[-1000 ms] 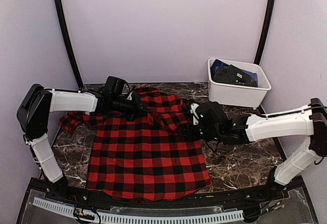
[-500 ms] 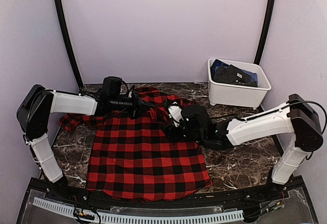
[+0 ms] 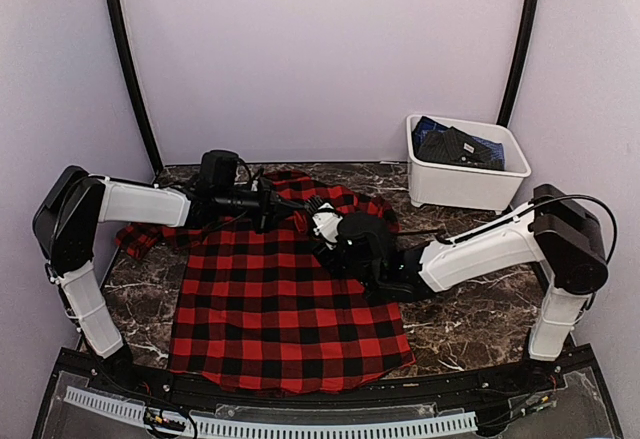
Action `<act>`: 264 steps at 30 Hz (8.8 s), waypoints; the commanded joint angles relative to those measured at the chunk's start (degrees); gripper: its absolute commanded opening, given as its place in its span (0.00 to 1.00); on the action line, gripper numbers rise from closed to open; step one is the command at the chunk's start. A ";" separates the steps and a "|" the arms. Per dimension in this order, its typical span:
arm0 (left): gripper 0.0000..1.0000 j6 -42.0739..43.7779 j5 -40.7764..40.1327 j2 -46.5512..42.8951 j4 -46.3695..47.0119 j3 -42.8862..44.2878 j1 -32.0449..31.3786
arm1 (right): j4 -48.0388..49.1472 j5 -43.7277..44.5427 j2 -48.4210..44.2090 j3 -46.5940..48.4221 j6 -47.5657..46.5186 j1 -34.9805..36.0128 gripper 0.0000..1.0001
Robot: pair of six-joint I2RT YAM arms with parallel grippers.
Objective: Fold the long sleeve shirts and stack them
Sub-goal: Pass from the left arm to the right, then pass from the right arm to the left, then pick up the flattened shirt from the center of the board, then fold the flattened shirt at the center of the board, then fold the sleeve of the 1/3-folded shirt.
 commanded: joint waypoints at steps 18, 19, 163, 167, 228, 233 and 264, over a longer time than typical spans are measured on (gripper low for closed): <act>0.45 32.12 -2.29 -4.80 -22.04 8.36 1.05 | -6.53 -14.92 -7.56 1.91 -0.52 -4.61 0.00; 0.46 34.58 -2.95 -4.93 -23.96 9.99 1.41 | -7.67 -16.16 -8.10 2.07 -0.27 -5.09 0.00; 0.00 51.52 -38.77 -14.54 -36.78 24.36 5.45 | -53.80 -35.97 -38.31 -22.79 71.91 4.25 0.00; 0.00 52.21 -39.25 -15.16 -38.10 24.60 7.80 | -55.98 -33.89 -35.73 -18.27 67.82 6.38 0.00; 0.00 58.25 -33.18 -15.23 -41.63 25.42 24.57 | -49.18 -51.87 -2.75 11.10 39.26 9.86 0.00; 0.00 57.40 -30.50 -15.69 -41.62 23.47 24.62 | -49.32 -52.74 -2.39 11.75 38.65 9.82 0.17; 0.00 64.85 -7.89 -15.58 -40.72 5.24 0.75 | -34.55 -28.27 -26.52 1.86 41.64 -17.30 0.54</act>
